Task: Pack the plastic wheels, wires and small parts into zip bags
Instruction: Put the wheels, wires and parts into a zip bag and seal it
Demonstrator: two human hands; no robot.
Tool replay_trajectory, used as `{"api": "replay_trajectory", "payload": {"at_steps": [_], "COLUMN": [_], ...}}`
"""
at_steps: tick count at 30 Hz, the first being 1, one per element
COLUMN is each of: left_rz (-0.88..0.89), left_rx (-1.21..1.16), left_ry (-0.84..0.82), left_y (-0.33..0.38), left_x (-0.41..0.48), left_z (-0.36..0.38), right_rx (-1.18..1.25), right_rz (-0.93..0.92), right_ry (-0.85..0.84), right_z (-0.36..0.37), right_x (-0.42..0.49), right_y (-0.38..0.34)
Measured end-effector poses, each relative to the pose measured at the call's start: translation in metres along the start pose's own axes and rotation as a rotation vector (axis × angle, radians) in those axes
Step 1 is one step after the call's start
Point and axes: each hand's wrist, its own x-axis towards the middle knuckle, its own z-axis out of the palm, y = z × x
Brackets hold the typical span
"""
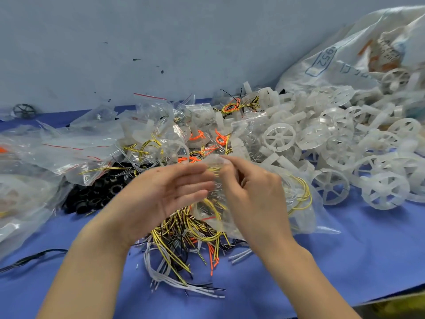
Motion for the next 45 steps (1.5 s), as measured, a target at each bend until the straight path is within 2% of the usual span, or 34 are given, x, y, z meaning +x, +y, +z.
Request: {"api": "replay_trajectory", "payload": {"at_steps": [3, 6, 8, 13, 16, 18, 21, 25, 28, 31, 36, 41, 45], "left_rz": [0.087, 0.129, 0.145, 0.189, 0.231, 0.259, 0.354, 0.506, 0.547, 0.511, 0.429, 0.365, 0.36], "left_rx": [0.108, 0.34, 0.483, 0.686, 0.935, 1.01, 0.972, 1.013, 1.283, 1.604, 1.787, 1.763, 1.517], "left_ry": [0.285, 0.549, 0.609, 0.619, 0.7, 0.732, 0.712, 0.586, 0.472, 0.392, 0.401, 0.436, 0.44], "left_y": [0.008, 0.005, 0.002, -0.003, -0.009, -0.011, -0.01, -0.011, -0.019, -0.031, -0.048, -0.052, -0.045], "left_x": [-0.008, -0.012, -0.013, -0.01, -0.005, -0.003, 0.0, 0.006, 0.013, 0.019, 0.022, 0.026, 0.026], "left_z": [-0.023, -0.039, -0.048, -0.051, -0.051, -0.046, -0.034, -0.007, 0.008, 0.018, 0.029, 0.032, 0.028], "right_rx": [0.045, 0.068, 0.104, 0.135, 0.168, 0.179, 0.219, 0.289, 0.34, 0.381, 0.409, 0.429, 0.408], "right_rz": [0.035, 0.051, 0.069, 0.081, 0.091, 0.099, 0.108, 0.122, 0.129, 0.151, 0.171, 0.174, 0.158], "right_ry": [0.057, 0.12, 0.145, 0.155, 0.177, 0.199, 0.238, 0.331, 0.374, 0.378, 0.376, 0.378, 0.374], "right_z": [-0.006, -0.01, -0.011, -0.011, -0.012, -0.014, -0.017, -0.022, -0.027, -0.029, -0.031, -0.032, -0.033], "right_x": [0.007, 0.011, 0.013, 0.013, 0.015, 0.016, 0.018, 0.023, 0.025, 0.027, 0.028, 0.029, 0.029], "right_y": [0.004, 0.006, 0.007, 0.008, 0.008, 0.008, 0.009, 0.008, 0.009, 0.01, 0.01, 0.011, 0.011]}}
